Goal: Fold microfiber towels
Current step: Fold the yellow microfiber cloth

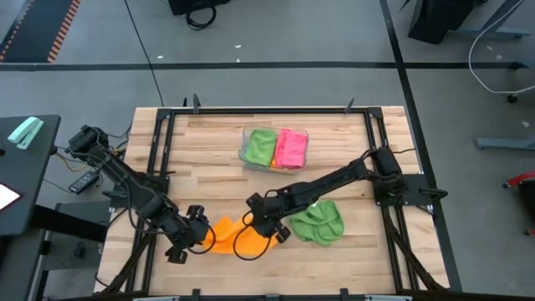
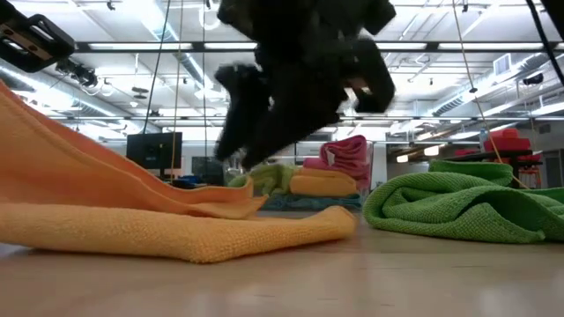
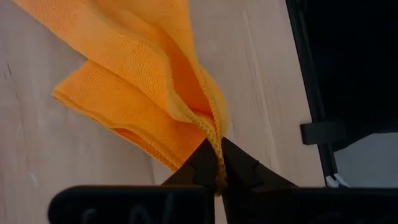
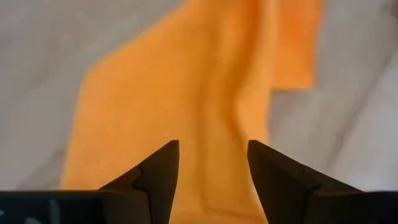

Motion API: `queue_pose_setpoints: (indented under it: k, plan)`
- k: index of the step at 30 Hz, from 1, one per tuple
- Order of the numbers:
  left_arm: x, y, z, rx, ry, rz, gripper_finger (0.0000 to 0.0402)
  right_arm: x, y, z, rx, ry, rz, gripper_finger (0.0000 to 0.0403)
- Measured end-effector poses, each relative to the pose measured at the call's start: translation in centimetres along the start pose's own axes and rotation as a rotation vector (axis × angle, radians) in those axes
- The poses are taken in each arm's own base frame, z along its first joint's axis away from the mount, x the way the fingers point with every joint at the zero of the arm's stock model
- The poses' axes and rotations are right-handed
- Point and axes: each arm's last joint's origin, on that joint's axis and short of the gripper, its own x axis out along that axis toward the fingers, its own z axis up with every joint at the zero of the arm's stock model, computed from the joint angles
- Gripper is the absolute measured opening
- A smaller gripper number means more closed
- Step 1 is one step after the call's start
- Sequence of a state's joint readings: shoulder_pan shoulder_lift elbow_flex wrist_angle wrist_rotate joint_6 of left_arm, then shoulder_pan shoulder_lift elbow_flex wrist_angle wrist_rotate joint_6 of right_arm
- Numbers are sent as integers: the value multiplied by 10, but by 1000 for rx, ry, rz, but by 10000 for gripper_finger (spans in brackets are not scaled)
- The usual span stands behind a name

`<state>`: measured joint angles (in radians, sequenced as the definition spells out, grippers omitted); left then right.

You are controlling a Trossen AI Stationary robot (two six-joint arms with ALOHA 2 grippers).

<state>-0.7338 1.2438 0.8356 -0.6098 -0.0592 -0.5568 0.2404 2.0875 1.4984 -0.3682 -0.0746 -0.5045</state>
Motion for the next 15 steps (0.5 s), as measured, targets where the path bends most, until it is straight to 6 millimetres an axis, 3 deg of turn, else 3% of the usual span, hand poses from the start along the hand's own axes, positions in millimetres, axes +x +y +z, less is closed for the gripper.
queue_pose_setpoints:
  k: [8,15]
  plan:
    - [0,0,0,-8,-1,0,28,-11,-25,-1,73,-61,-97,200]
    - [0,0,0,-8,-3,-2,23,-13,-35,2,27,-126,-149,221]
